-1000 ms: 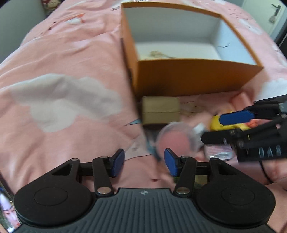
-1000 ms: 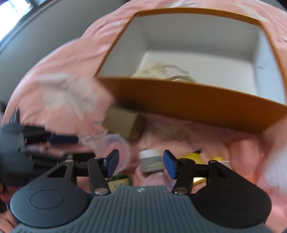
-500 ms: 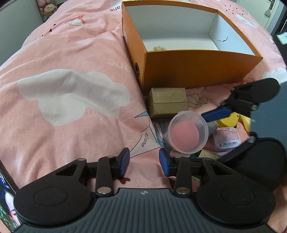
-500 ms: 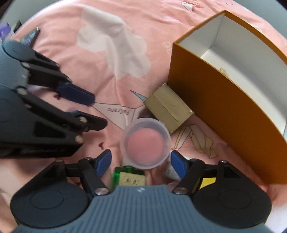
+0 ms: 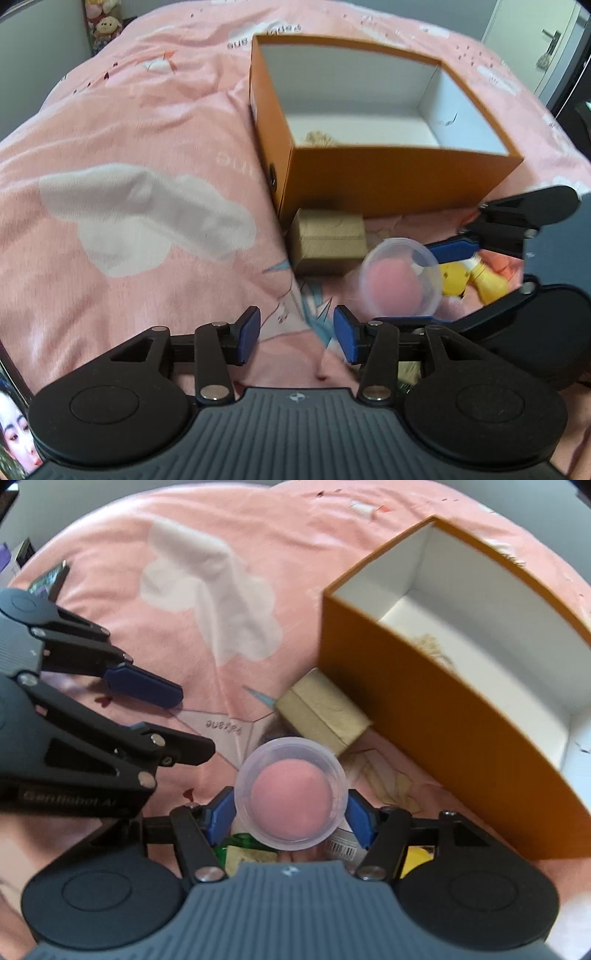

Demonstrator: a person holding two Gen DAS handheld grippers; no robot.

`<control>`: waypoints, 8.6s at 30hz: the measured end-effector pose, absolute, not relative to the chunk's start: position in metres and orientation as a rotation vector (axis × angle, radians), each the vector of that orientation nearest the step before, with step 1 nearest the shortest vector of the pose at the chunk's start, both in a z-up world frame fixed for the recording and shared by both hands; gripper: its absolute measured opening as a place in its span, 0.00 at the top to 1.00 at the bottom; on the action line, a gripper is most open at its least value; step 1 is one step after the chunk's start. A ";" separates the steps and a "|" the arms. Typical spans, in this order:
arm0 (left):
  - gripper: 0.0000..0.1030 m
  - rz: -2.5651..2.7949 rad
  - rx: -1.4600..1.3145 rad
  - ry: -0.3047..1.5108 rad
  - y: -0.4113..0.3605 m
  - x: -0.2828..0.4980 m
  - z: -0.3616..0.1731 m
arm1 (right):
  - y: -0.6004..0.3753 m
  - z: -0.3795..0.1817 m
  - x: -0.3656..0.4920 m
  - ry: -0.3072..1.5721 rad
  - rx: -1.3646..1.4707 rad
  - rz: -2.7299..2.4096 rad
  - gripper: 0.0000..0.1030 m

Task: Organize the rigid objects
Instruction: 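Grasp the small brown kraft box with the left tool while right tool lifts the tub, then drop the brown box into the orange box with left tool while right tool carries tub, then lower the pink tub into the orange box and open the right tool, then withdraw both tools from the orange box toward the remaining items, then grasp the green spray bottle with the left tool while right tool moves to pink bottle, then grasp the pink lotion bottle with the right tool while left tool lifts the green bottle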

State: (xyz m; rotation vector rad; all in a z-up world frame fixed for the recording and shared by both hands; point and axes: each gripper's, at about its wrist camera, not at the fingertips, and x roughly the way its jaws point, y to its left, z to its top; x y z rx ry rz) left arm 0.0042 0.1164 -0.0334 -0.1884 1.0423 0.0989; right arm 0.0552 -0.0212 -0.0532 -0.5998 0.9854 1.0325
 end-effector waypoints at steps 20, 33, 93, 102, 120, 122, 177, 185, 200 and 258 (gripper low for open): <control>0.16 0.046 -0.103 1.042 0.088 0.072 -0.063 | -0.116 -0.023 0.119 0.985 -0.312 0.732 0.38; 0.32 0.068 -0.113 1.029 0.092 0.070 -0.078 | -0.115 -0.038 0.128 1.018 -0.272 0.754 0.38; 0.32 0.115 0.080 1.042 0.125 0.249 0.006 | -0.064 -0.033 0.296 1.018 -0.009 0.682 0.38; 0.55 0.185 -0.067 0.958 0.163 0.225 0.029 | -0.011 -0.038 0.301 1.020 -0.085 0.708 0.38; 0.67 0.154 -0.224 0.983 0.182 0.202 0.002 | 0.027 -0.061 0.287 1.166 -0.126 0.763 0.38; 0.67 0.156 -0.225 0.982 0.181 0.202 0.002 | 0.028 -0.061 0.284 1.155 -0.139 0.765 0.38; 0.40 0.068 -0.639 1.388 0.089 0.037 -0.094 | -0.141 -0.118 0.116 1.515 0.122 0.620 0.40; 0.28 -0.004 -0.610 1.431 0.073 0.048 -0.111 | -0.142 -0.125 0.122 1.512 0.151 0.629 0.43; 0.66 -0.039 -0.623 1.215 0.078 0.034 -0.084 | -0.158 -0.105 0.125 1.447 0.192 0.617 0.77; 0.68 -0.001 -0.593 1.102 0.089 0.057 -0.065 | -0.183 -0.074 0.147 1.126 -0.311 0.605 0.49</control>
